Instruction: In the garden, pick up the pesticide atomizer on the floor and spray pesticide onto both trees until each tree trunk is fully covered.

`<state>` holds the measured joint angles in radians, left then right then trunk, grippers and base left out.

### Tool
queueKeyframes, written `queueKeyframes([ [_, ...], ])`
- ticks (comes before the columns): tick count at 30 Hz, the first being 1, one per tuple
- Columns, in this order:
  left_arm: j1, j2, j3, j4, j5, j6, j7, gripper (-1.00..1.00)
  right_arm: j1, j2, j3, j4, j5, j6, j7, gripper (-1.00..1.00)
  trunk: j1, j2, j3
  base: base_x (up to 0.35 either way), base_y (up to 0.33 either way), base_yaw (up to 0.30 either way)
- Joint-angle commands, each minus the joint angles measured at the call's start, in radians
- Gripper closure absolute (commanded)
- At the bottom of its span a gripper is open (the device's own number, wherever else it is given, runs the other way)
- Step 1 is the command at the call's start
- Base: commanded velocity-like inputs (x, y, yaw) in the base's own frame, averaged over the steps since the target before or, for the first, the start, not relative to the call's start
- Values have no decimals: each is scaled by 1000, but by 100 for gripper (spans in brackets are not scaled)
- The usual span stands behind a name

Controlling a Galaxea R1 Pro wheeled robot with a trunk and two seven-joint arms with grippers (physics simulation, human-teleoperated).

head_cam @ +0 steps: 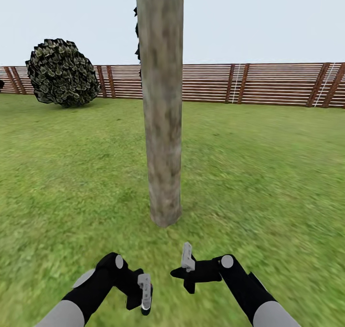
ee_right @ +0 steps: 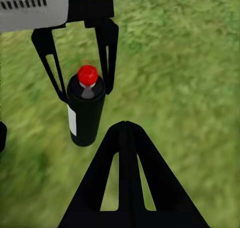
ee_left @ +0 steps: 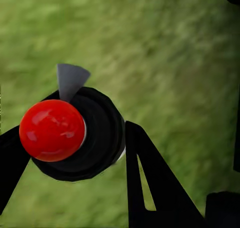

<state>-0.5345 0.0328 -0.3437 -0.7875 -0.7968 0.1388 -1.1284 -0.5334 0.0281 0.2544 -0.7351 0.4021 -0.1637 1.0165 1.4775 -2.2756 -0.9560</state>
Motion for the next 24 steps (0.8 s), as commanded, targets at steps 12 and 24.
queueKeyframes([
  [12,-2,-40,0,-15,-15,13,15,100,0,7,-1,-22,10,-9,1,100,0,0,-1,0,0,0],
  [24,-4,-53,7,-15,-10,10,27,100,0,7,-1,-30,10,-8,-1,100,0,0,-1,0,0,0],
])
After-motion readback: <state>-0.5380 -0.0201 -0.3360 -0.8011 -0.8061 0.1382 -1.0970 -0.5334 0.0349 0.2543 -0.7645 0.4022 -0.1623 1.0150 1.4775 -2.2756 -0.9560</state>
